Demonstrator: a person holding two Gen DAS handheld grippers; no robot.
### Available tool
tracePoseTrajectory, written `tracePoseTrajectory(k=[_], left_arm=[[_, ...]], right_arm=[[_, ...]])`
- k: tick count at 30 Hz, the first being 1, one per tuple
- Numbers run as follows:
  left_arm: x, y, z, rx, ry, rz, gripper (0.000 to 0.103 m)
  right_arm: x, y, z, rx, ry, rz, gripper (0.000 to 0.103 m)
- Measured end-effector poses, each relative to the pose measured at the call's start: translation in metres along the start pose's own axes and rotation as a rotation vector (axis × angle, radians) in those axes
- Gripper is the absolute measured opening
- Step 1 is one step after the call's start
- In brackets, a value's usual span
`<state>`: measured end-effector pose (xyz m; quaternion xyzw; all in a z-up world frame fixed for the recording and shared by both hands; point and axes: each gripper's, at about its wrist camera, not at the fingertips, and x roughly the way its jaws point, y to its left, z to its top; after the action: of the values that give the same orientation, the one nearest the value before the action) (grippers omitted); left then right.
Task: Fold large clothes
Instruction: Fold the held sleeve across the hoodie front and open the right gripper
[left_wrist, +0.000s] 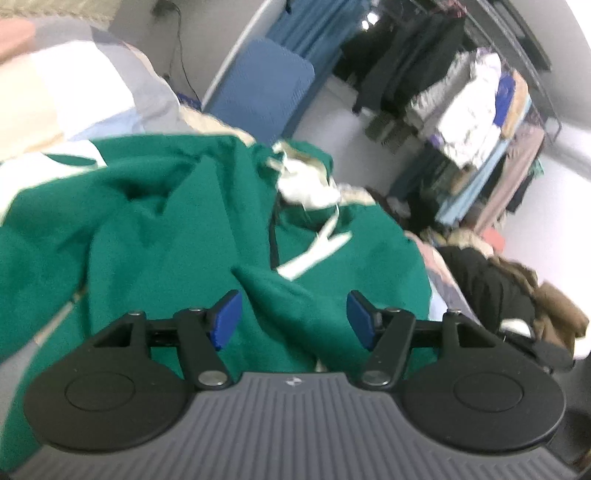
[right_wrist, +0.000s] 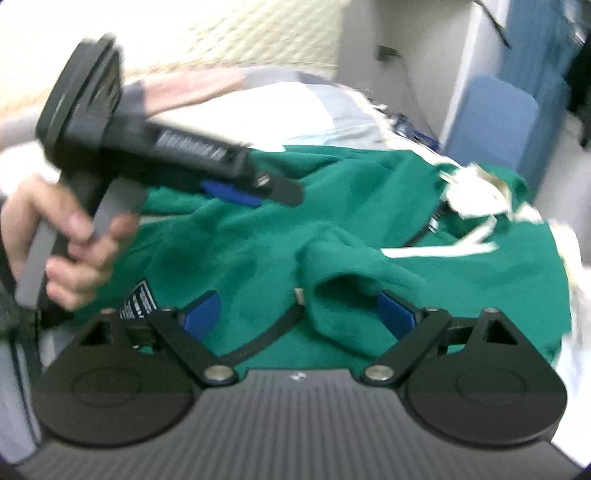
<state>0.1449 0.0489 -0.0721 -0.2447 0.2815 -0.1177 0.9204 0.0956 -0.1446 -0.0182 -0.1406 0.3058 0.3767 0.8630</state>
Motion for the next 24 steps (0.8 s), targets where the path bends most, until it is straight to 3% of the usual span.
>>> tracePoseTrajectory(k=[5,11,13,18,20,24], left_arm=[[0.010,-0.013,-0.012,0.063,0.025,0.009,0.070],[0.014,-0.012,-0.014,0.065,0.014,0.030,0.076],[0.013,-0.012,-0.014,0.067,0.004,0.042,0.076],[0.001,-0.022,-0.013,0.129,-0.020,0.019,0.079],[-0.004,-0.028,-0.015,0.159,-0.030,0.023,0.085],[-0.004,-0.043,-0.027,0.244,-0.029,0.051,0.085]], right_arm=[[-0.009,-0.032,0.000,0.081,-0.007,-0.097,0.093],[-0.008,-0.083,-0.003,0.355,-0.038,-0.138,0.092],[0.003,-0.094,-0.005,0.394,-0.033,-0.178,0.071],[0.032,-0.105,-0.008,0.476,0.006,-0.156,0.047],[0.044,-0.109,-0.011,0.494,0.040,-0.162,0.045],[0.067,-0.120,-0.022,0.572,0.121,-0.177,0.040]])
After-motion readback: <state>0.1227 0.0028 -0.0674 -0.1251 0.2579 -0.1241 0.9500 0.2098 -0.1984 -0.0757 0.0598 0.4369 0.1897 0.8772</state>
